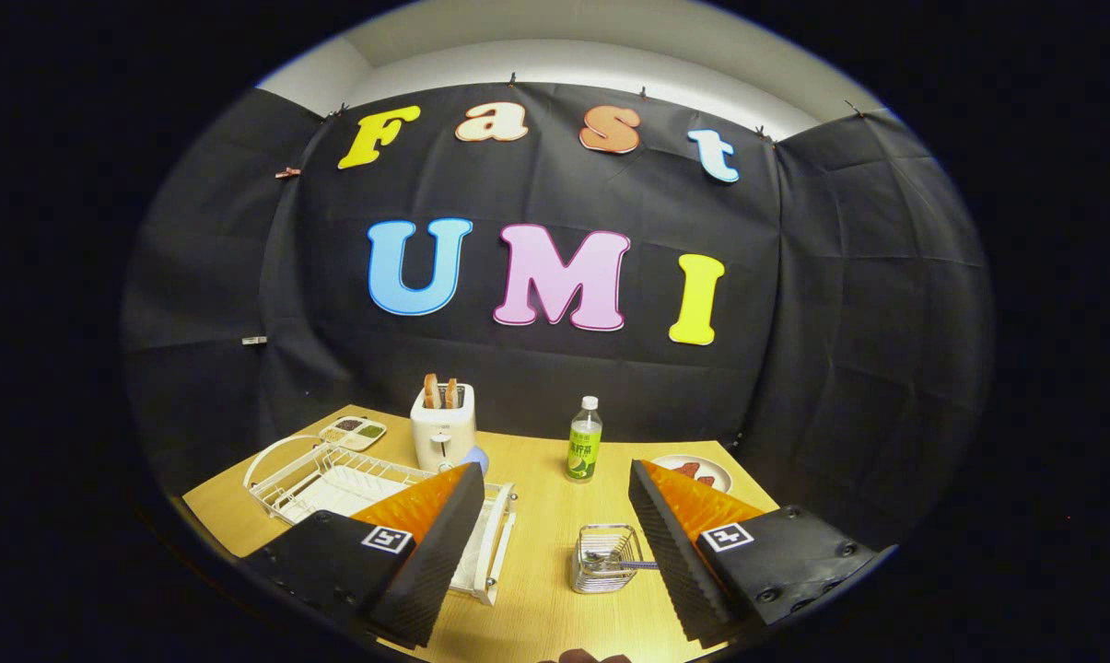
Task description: Take the plate from the dish rack, then take the spoon from the basket and place it into the plate.
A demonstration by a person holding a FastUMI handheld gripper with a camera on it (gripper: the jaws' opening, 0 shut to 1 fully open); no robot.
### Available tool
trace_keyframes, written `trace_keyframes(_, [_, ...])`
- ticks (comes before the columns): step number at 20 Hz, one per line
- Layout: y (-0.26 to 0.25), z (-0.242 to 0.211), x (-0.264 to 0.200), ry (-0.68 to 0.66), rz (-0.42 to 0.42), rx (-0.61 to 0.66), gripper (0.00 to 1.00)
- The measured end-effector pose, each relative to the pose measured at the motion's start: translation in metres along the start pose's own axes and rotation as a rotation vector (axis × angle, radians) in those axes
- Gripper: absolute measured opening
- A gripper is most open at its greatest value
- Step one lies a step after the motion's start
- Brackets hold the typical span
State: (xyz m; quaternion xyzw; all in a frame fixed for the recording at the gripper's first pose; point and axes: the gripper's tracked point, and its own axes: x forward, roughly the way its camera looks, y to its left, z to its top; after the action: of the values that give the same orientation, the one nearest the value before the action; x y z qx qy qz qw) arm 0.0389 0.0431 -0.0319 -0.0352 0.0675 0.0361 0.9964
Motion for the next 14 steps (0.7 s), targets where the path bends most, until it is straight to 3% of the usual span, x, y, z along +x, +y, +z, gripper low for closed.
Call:
trace_keyframes(7, [0.051,-0.007,0.063,0.098,0.090,-0.053,0.97])
trace_keyframes(14, [0.073,-0.057,0.117,0.334,0.066,-0.030,0.98])
